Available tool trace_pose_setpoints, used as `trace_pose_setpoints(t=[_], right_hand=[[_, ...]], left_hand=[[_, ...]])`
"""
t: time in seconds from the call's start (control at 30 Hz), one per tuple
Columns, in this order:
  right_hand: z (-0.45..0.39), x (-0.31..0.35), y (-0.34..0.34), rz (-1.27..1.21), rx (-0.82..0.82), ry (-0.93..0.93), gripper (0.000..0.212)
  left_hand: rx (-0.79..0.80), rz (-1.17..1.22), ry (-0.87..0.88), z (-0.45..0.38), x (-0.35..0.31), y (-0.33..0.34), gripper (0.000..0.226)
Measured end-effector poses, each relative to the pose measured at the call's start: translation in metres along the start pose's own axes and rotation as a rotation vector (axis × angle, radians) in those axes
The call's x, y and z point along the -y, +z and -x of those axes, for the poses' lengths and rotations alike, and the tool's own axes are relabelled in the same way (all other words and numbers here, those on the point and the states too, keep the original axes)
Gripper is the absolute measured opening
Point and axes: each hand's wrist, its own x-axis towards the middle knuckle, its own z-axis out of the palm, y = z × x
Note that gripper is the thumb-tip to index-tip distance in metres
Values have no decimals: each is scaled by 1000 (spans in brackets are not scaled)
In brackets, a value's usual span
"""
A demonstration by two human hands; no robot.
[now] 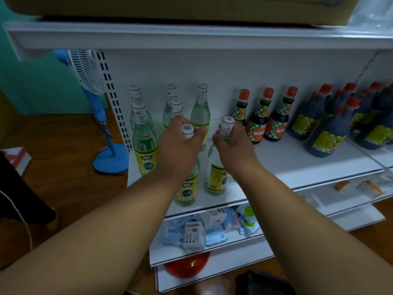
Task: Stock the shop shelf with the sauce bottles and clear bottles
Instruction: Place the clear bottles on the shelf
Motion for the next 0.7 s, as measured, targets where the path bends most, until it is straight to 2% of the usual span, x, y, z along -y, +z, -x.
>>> trace_pose_setpoints(t=[0.27,0.47,0.7], right_hand=[[0,-27,-11,162,239,35,43],[-22,-32,2,163,164,-47,48],[-55,-31,17,209,147,-35,48]], left_hand=[[-54,-75,-10,17,5,2,24],[-65,-123,-16,16,8,4,19],[-82,-145,0,11,10,8,18]])
